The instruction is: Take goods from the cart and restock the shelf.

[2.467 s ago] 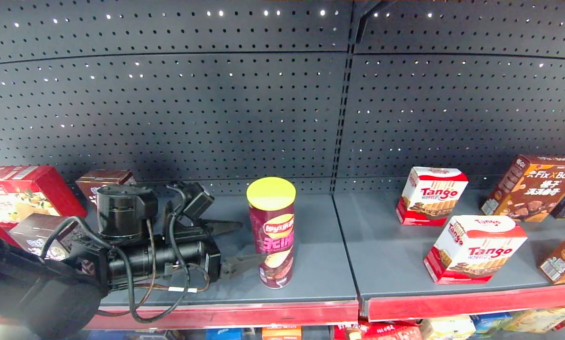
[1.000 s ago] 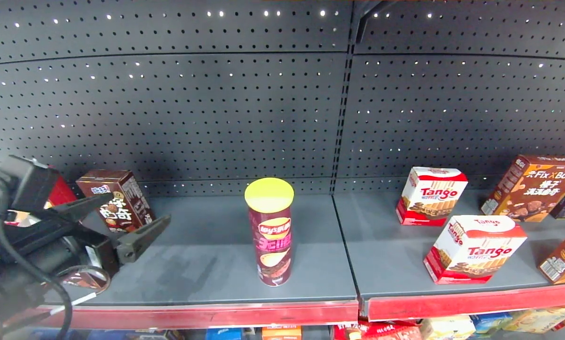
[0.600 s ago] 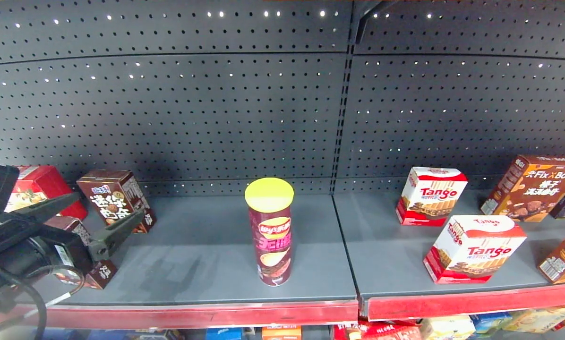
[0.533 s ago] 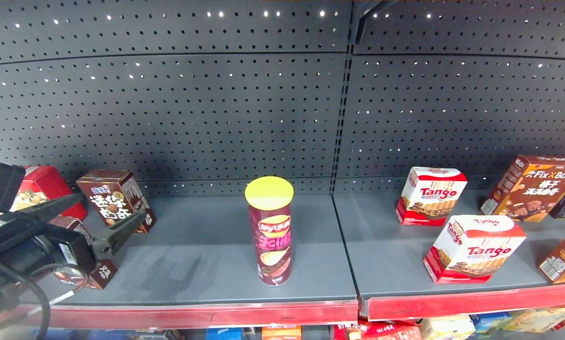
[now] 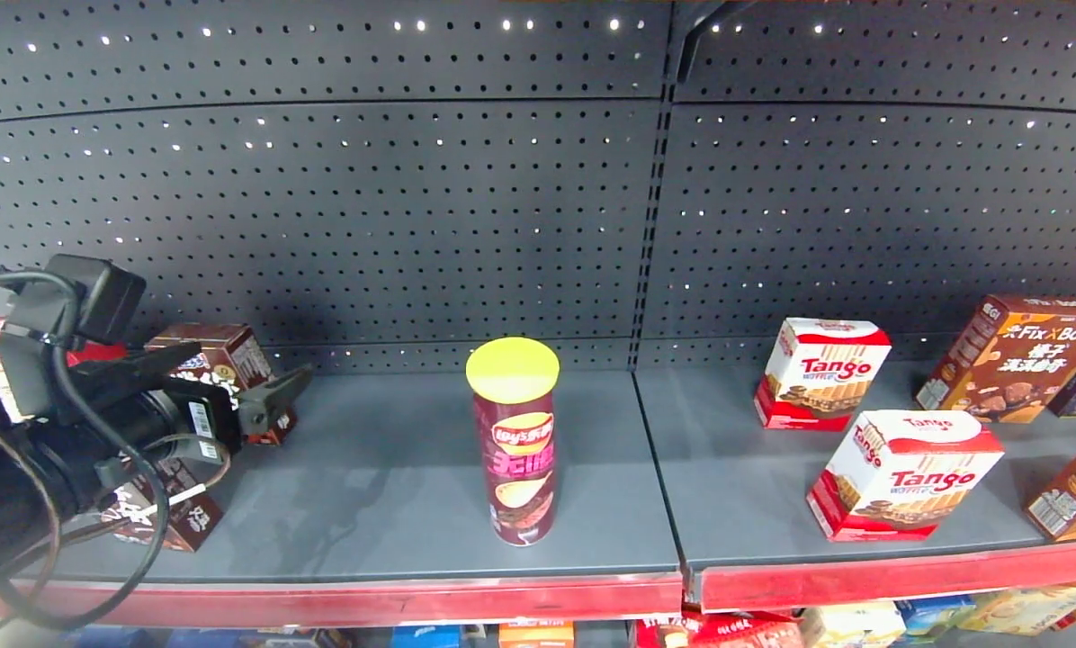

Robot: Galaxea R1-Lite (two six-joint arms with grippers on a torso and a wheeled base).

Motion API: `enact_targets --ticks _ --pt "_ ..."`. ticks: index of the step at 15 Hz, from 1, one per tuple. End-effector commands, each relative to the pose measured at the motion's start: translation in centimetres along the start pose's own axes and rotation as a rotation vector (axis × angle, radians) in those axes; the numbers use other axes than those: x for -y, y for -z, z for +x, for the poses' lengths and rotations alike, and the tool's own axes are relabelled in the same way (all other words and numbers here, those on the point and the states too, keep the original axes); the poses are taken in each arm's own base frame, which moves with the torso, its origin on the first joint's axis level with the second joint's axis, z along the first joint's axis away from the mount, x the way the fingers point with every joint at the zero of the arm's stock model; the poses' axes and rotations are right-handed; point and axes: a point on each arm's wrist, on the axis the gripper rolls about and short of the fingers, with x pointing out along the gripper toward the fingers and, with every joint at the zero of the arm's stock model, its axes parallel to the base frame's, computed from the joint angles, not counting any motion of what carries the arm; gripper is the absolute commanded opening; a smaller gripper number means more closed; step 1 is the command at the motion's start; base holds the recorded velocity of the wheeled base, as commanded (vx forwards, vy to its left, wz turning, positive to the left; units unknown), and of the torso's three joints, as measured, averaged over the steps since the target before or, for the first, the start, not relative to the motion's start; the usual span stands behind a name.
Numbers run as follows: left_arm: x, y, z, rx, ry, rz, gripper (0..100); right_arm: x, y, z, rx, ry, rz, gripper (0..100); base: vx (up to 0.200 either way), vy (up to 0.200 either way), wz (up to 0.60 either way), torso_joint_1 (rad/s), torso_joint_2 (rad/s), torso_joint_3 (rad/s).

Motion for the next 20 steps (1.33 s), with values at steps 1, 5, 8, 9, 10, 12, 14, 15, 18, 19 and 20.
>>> enact_targets --ticks 1,5,8,9,10,12,14,15,18,19,20 --pt "0.0 0.4 0.8 -0.025 0.002 0.000 100 -2.8 0.0 4.0 -0.140 -0.206 -0.008 0 0.000 0.000 0.00 0.000 0.00 0.000" --pt "0.0 -0.1 1.7 -0.019 0.001 0.000 100 -5.4 -0.1 8.7 -0.211 -0.275 -0.003 0 0.000 0.000 0.00 0.000 0.00 0.000" --pt "0.0 0.0 2.3 -0.029 0.002 0.003 100 -6.0 0.9 13.6 -0.240 -0.290 0.010 0 0.000 0.000 0.00 0.000 0.00 0.000" --pt "0.0 0.1 2.5 -0.032 0.002 0.006 100 -6.1 1.3 15.7 -0.224 -0.300 0.018 0 0.000 0.000 0.00 0.000 0.00 0.000" --pt "0.0 0.1 2.7 -0.032 0.004 0.008 100 -6.3 1.6 17.6 -0.189 -0.318 0.026 0 0.000 0.000 0.00 0.000 0.00 0.000" --pt "0.1 -0.1 2.7 -0.028 0.007 0.021 100 -6.3 2.4 20.2 -0.181 -0.339 0.001 0 0.000 0.000 0.00 0.000 0.00 0.000" --pt "0.1 0.0 2.6 -0.027 0.007 0.033 100 -6.6 2.6 21.7 -0.185 -0.366 -0.031 0 0.000 0.000 0.00 0.000 0.00 0.000" --pt "0.1 -0.2 2.5 -0.021 0.010 0.035 100 -7.0 2.3 22.9 -0.175 -0.374 -0.033 0 0.000 0.000 0.00 0.000 0.00 0.000" --pt "0.1 -0.5 2.5 -0.009 0.012 0.040 100 -7.9 1.3 25.3 -0.139 -0.425 -0.047 0 0.000 0.000 0.00 0.000 0.00 0.000" --pt "0.2 -0.5 2.5 -0.008 0.015 0.056 100 -8.2 1.3 26.2 -0.132 -0.430 -0.064 0 0.000 0.000 0.00 0.000 0.00 0.000" --pt "0.2 -0.5 2.4 -0.008 0.015 0.069 100 -8.5 1.5 27.1 -0.134 -0.431 -0.079 0 0.000 0.000 0.00 0.000 0.00 0.000"
